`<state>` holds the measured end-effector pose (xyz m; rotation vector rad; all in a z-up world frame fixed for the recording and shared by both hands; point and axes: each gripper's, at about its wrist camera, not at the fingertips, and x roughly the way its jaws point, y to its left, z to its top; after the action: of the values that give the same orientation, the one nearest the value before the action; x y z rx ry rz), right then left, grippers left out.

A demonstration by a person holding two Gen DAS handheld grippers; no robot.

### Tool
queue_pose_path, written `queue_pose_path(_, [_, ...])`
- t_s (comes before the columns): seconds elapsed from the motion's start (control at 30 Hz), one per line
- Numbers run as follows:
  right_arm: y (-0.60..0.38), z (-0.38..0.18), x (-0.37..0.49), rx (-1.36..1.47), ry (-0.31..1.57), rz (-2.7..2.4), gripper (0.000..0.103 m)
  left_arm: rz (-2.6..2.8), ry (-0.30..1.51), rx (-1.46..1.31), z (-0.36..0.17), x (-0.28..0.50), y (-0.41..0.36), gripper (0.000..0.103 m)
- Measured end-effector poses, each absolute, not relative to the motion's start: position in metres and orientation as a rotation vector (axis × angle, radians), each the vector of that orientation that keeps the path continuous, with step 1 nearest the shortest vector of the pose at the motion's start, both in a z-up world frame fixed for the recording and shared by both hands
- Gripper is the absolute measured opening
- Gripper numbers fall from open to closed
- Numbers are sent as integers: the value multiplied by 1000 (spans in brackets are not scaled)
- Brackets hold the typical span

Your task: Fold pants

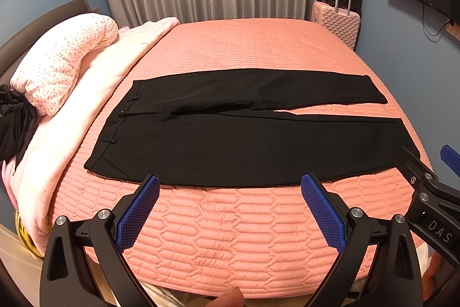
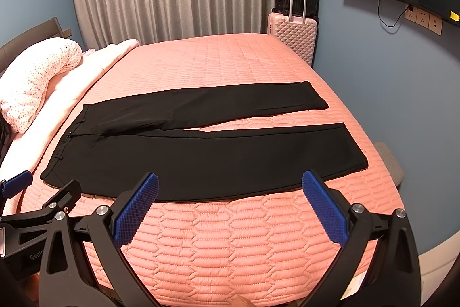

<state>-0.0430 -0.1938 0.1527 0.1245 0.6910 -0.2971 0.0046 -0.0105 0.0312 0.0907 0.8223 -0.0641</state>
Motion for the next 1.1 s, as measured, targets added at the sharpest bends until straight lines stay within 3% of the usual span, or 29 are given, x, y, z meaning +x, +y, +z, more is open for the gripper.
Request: queue_pose_path(1.1, [-191,155,-41,132,691,-297,98,-67,815,95,34,1,-11,97])
